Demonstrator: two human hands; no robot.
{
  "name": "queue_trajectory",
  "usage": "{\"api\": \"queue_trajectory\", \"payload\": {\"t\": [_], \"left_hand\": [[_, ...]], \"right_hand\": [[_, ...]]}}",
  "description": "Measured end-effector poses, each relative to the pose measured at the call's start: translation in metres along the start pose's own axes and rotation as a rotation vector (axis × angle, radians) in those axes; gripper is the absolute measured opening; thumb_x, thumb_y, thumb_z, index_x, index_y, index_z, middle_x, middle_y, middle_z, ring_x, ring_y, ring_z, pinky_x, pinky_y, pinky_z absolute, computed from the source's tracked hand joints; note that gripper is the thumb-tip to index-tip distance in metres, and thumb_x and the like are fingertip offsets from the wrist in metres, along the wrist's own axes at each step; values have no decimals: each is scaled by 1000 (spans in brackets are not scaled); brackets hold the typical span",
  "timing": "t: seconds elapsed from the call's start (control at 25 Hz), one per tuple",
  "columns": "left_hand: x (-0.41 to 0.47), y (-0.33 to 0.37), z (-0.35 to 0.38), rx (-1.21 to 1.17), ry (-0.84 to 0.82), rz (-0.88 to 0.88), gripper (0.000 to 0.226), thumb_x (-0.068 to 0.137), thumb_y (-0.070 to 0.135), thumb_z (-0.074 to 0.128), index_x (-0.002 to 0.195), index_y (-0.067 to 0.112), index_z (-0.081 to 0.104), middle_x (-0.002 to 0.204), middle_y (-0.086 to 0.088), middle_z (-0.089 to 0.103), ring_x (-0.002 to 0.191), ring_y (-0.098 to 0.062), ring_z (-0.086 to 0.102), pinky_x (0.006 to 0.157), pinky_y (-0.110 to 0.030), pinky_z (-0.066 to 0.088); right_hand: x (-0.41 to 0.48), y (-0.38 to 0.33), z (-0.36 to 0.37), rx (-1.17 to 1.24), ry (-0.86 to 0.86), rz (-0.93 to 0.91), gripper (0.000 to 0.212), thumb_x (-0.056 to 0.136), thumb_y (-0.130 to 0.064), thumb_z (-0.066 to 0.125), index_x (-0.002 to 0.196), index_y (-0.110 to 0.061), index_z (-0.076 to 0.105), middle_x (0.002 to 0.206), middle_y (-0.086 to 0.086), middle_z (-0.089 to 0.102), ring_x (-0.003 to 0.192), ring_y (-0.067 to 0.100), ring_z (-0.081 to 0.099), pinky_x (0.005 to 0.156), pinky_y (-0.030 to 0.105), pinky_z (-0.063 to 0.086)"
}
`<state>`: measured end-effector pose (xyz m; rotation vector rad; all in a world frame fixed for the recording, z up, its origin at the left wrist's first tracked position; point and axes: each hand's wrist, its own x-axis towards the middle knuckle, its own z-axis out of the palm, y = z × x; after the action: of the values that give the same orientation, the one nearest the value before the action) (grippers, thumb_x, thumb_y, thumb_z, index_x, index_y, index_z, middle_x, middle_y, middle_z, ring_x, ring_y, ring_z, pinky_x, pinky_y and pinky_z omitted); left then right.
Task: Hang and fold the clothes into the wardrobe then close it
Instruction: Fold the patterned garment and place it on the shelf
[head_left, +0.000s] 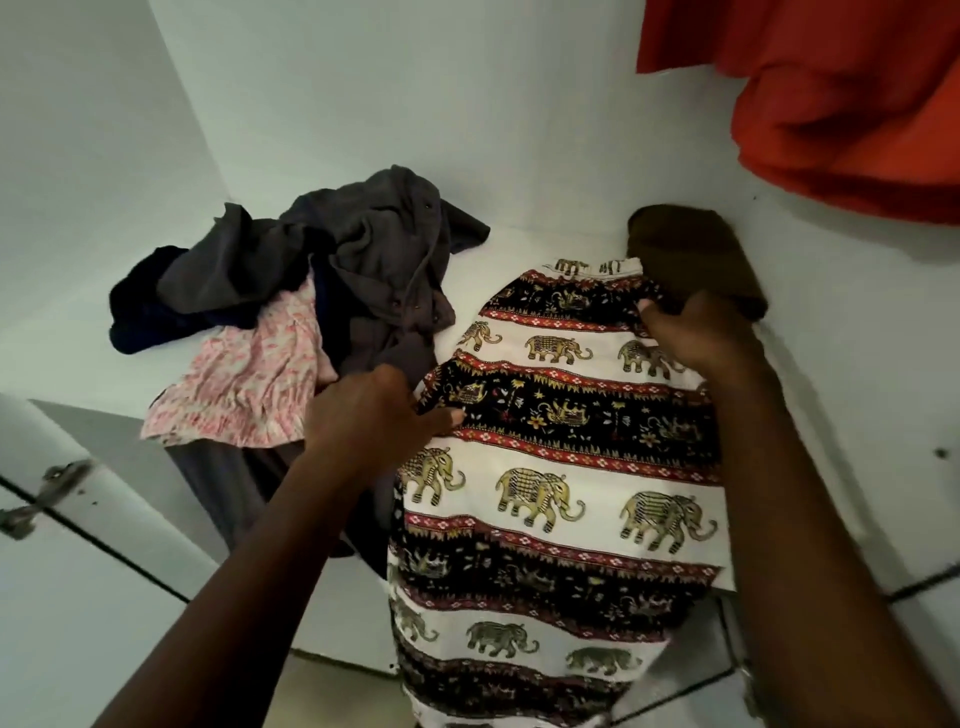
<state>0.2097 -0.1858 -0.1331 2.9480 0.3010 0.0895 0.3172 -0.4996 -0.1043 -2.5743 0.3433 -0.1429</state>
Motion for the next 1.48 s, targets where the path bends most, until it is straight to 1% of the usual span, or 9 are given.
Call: {"api": "queue_trajectory", "payload": {"t": [0.16, 0.32, 0.44, 0.52, 0.8, 1.04, 1.24, 1.36, 1.48], "left_hand": [[-15, 10, 6, 30, 122, 8, 69, 79, 89, 49, 80, 20, 49, 76, -2, 56, 78, -28, 62, 69, -34, 45], [-17, 7, 12, 47, 186, 4, 71, 80, 89, 47, 74, 18, 48, 71, -4, 57, 74, -29, 62, 69, -35, 49], [-23, 5, 22, 32, 281, 4, 73, 84, 87, 43, 95, 17, 63, 84, -11, 68, 81, -35, 67, 70, -38, 49], [-32, 10, 28, 14, 355, 9, 66, 92, 76, 45, 105, 15, 64, 93, -17, 70, 87, -39, 68, 70, -40, 46], [-60, 15, 16, -398, 450, -102, 53, 103, 61, 39, 92, 13, 57, 87, -15, 69, 84, -39, 66, 73, -46, 52], [-74, -11, 12, -1173, 62, -213, 74, 91, 76, 49, 94, 5, 70, 89, -19, 77, 88, -39, 75, 84, -57, 61], [-101, -24, -4, -1490, -415, -342, 53, 90, 54, 66, 116, 8, 70, 106, -21, 77, 88, -35, 77, 71, -47, 65], [-121, -57, -17, -1736, -583, -201, 59, 86, 30, 73, 138, 4, 60, 126, -22, 70, 102, -34, 75, 78, -47, 64], [-141, -103, -29, -1946, -518, 167, 92, 69, 3, 87, 150, 28, 51, 142, -15, 58, 127, -39, 62, 95, -53, 59]], "right_hand": [[-143, 43, -7, -14, 305, 58, 52, 93, -59, 57, 119, -14, 61, 121, 18, 57, 116, 39, 54, 91, 46, 45], [-203, 70, 42, 448, 538, 223, 57, 77, -43, 84, 112, -7, 56, 120, 18, 55, 114, 36, 53, 82, 31, 40], [-204, 73, 69, 885, 517, 350, 68, 68, -55, 85, 111, -13, 52, 120, 15, 55, 101, 30, 62, 76, 32, 56], [-205, 72, 74, 957, 492, 393, 66, 73, -53, 83, 114, -11, 53, 117, 10, 55, 95, 24, 62, 67, 18, 49], [-216, 55, 85, 1158, 360, 388, 36, 93, -51, 64, 104, -18, 74, 90, 0, 77, 80, 19, 74, 58, 21, 56], [-232, 68, 79, 1275, 207, 307, 34, 102, -47, 50, 99, -21, 72, 84, -4, 79, 78, 18, 76, 74, 36, 59], [-264, 57, 62, 1335, 185, 256, 21, 100, -39, 58, 110, -20, 62, 96, 5, 78, 73, 14, 75, 61, 31, 59], [-291, 27, 40, 1338, 309, 155, 21, 101, -27, 60, 121, -20, 57, 97, 0, 73, 68, 4, 71, 53, 23, 55], [-319, -10, 18, 1350, 380, 7, 30, 102, -26, 59, 132, -25, 58, 101, -2, 69, 75, 9, 68, 57, 24, 55]]}}
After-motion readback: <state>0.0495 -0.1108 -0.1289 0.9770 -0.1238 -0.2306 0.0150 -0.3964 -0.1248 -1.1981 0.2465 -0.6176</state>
